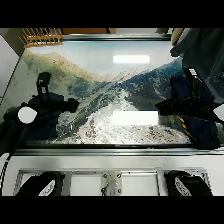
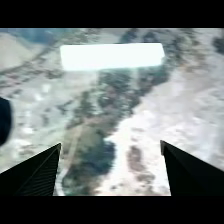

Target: Fold the clothes and pants, and hang the long-sleeved shirts on hangers.

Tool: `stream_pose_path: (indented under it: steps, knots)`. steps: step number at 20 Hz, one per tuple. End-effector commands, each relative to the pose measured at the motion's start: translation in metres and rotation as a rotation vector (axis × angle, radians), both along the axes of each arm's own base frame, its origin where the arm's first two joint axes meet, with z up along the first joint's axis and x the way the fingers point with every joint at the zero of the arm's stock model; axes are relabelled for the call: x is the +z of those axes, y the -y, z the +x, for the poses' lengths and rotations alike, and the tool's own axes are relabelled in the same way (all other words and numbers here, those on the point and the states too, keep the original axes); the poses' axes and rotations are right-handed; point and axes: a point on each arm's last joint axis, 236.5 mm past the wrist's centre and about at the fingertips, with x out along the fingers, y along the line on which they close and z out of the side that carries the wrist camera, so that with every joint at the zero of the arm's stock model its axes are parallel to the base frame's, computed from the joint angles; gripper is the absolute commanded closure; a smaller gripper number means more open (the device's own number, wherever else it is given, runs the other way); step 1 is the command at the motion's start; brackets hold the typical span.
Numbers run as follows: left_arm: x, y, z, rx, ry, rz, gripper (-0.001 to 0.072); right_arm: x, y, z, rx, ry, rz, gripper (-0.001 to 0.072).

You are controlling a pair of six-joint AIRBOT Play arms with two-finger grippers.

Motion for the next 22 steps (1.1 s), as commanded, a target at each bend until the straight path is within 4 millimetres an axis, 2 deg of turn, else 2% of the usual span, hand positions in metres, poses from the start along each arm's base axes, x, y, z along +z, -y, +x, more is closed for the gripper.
stream_pose_path:
  steps: [1, 3, 5, 8, 10, 11, 12, 13, 14, 15, 17, 19, 20, 22]
  knots:
    - [-0.013, -0.097, 0.025, 0.038, -0.061, 0.387, 0.0013, 0.000, -0.001, 0.000, 0.001, 0.000, 0.002, 0.0697]
    - [-0.041, -0.130, 0.031, 0.040, -0.158, 0.509, 0.0013, 0.000, 0.000, 0.000, 0.001, 0.000, 0.002, 0.0697]
    - [-0.074, -0.146, 0.031, 0.031, -0.245, 0.554, 0.0013, 0.000, -0.001, 0.000, 0.001, 0.000, 0.002, 0.0697]
    - [-0.124, -0.156, 0.025, 0.018, -0.367, 0.552, 0.0014, 0.000, -0.001, 0.000, 0.001, 0.000, 0.002, 0.0697]
    - [-0.144, -0.161, 0.023, 0.016, -0.413, 0.548, 0.0014, 0.000, -0.001, 0.000, 0.001, 0.000, 0.002, 0.0698]
    - [-0.150, -0.162, 0.021, 0.032, -0.431, 0.538, 0.0053, 0.000, -0.001, 0.000, 0.001, 0.000, 0.002, 0.0698]
    - [-0.151, -0.162, 0.019, 0.052, -0.442, 0.528, 0.0310, 0.000, -0.001, 0.000, 0.001, 0.000, 0.002, 0.0697]
    - [-0.148, -0.162, 0.018, 0.068, -0.444, 0.519, 0.0525, 0.000, -0.001, 0.000, 0.001, 0.000, 0.002, 0.0698]
    - [-0.140, -0.158, 0.022, 0.070, -0.434, 0.515, 0.0640, 0.000, -0.001, 0.000, 0.001, 0.000, 0.002, 0.0697]
    - [-0.123, -0.151, 0.030, 0.065, -0.403, 0.519, 0.0694, 0.000, -0.001, 0.000, 0.001, 0.000, 0.001, 0.0697]
    - [-0.065, -0.118, 0.053, 0.026, -0.266, 0.529, 0.0694, 0.000, -0.001, 0.000, 0.001, 0.000, 0.002, 0.0697]
    - [0.006, -0.064, 0.066, -0.050, -0.090, 0.523, 0.0694, 0.003, -0.001, 0.005, -0.012, 0.016, 0.013, 0.0697]
    - [0.046, -0.031, 0.066, -0.101, 0.017, 0.507, 0.0694, 0.003, -0.002, 0.005, -0.011, 0.012, 0.019, 0.0697]
    - [0.124, 0.036, 0.053, -0.211, 0.243, 0.450, 0.0694, 0.004, -0.004, 0.005, -0.013, 0.007, 0.038, 0.0697]
